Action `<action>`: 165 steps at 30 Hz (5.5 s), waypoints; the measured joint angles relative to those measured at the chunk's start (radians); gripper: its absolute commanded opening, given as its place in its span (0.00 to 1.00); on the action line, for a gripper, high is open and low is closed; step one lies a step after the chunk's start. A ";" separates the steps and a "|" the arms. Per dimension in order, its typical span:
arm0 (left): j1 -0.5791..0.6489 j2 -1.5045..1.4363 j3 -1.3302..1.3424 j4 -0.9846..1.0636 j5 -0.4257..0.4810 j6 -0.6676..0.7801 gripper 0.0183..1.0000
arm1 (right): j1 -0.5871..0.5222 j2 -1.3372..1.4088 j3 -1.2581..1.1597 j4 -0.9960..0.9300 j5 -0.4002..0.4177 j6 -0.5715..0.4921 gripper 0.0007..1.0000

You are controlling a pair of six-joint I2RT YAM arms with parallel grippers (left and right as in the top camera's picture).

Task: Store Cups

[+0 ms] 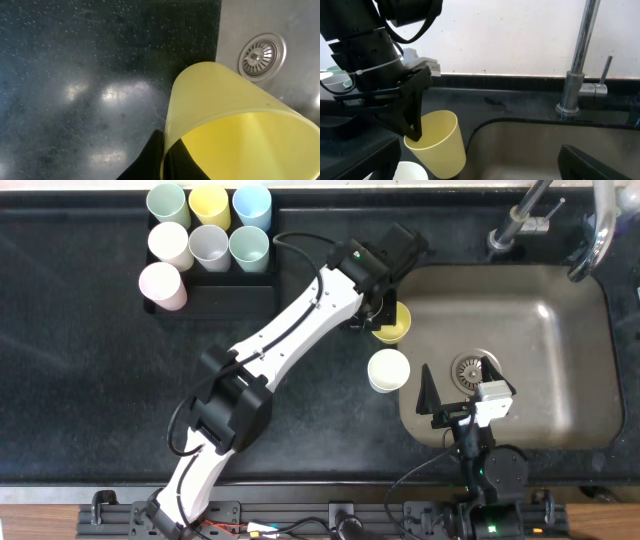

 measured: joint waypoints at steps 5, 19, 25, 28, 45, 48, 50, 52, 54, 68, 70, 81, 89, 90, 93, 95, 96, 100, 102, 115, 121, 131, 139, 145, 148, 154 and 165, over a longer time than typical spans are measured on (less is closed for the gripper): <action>0.018 -0.017 0.000 -0.008 -0.055 0.000 0.02 | 0.000 0.000 0.000 0.000 0.000 0.000 1.00; 0.307 -0.375 0.012 -0.242 -0.294 -0.441 0.02 | 0.000 0.000 0.000 0.000 0.000 0.000 0.99; 0.382 -0.406 0.014 -0.412 -0.316 -0.782 0.02 | 0.000 0.000 0.000 0.000 0.000 0.000 1.00; 0.422 -0.406 0.000 -0.416 -0.310 -0.898 0.02 | 0.000 0.000 0.000 0.000 0.000 0.000 1.00; 0.592 -0.309 -0.114 -0.305 -0.172 -1.033 0.02 | 0.000 0.000 0.000 0.001 0.000 0.000 0.99; 0.592 -0.284 -0.115 -0.298 -0.148 -1.031 0.02 | 0.000 0.000 0.000 0.000 0.000 0.000 1.00; 0.592 -0.273 -0.115 -0.289 -0.138 -1.028 0.02 | 0.000 0.000 0.000 0.001 0.000 0.000 1.00; 0.592 -0.265 -0.115 -0.285 -0.132 -1.025 0.02 | 0.000 0.000 0.000 0.000 0.000 0.000 0.99; 0.592 -0.262 -0.115 -0.285 -0.128 -1.025 0.02 | 0.000 0.000 0.000 0.000 0.000 0.000 1.00; 0.606 -0.260 -0.198 -0.264 -0.111 -1.025 0.02 | 0.000 0.000 0.000 0.000 0.000 0.001 0.99; 0.610 -0.260 -0.198 -0.262 -0.111 -1.025 0.02 | 0.000 0.000 0.000 0.001 0.000 0.000 1.00; 0.642 -0.260 -0.214 -0.204 -0.103 -1.025 0.02 | 0.000 0.000 0.000 0.001 0.000 0.000 1.00; 0.648 -0.260 -0.285 -0.156 -0.071 -1.024 0.02 | 0.000 0.000 0.000 0.000 0.000 0.001 1.00; 0.651 -0.260 -0.285 -0.155 -0.069 -1.024 0.02 | 0.000 0.000 0.000 0.001 0.000 0.000 1.00; 0.657 -0.260 -0.285 -0.156 -0.068 -1.024 0.02 | 0.000 0.000 0.000 0.001 0.000 0.000 1.00; 0.662 -0.260 -0.285 -0.156 -0.068 -1.024 0.02 | 0.000 0.000 0.000 0.000 0.000 0.000 0.99; 0.664 -0.260 -0.285 -0.156 -0.065 -1.024 0.02 | 0.000 0.000 0.000 0.000 0.000 0.000 1.00; 0.672 -0.250 -0.285 -0.156 -0.052 -1.024 0.02 | 0.000 0.000 0.000 0.001 0.000 0.000 1.00; 0.675 -0.237 -0.285 -0.155 -0.047 -1.024 0.02 | 0.000 0.000 0.000 0.000 0.000 0.000 1.00; 0.676 -0.215 -0.285 -0.153 -0.042 -1.020 0.06 | 0.000 0.000 0.000 0.001 0.000 0.001 1.00; 0.679 -0.213 -0.289 -0.130 -0.038 -1.000 0.07 | 0.000 0.000 0.000 0.000 0.000 0.000 1.00; 0.687 -0.213 -0.325 -0.092 -0.026 -0.995 0.13 | 0.000 0.000 0.000 0.000 0.000 0.001 1.00; 0.687 -0.213 -0.330 -0.059 -0.024 -0.990 0.24 | 0.000 0.000 0.000 0.000 0.000 0.000 1.00; 0.687 -0.213 -0.330 -0.039 -0.032 -0.983 0.37 | 0.000 0.000 0.000 0.000 0.000 0.000 1.00; 0.687 -0.213 -0.330 -0.037 -0.043 -0.980 0.47 | 0.000 0.000 0.000 0.000 0.000 0.000 1.00; 0.687 -0.222 -0.330 -0.036 -0.053 -0.975 0.65 | 0.000 0.000 0.000 0.000 0.000 0.000 1.00; 0.687 -0.436 -0.335 -0.030 -0.131 -0.969 0.81 | 0.000 0.000 0.000 0.000 0.000 0.000 1.00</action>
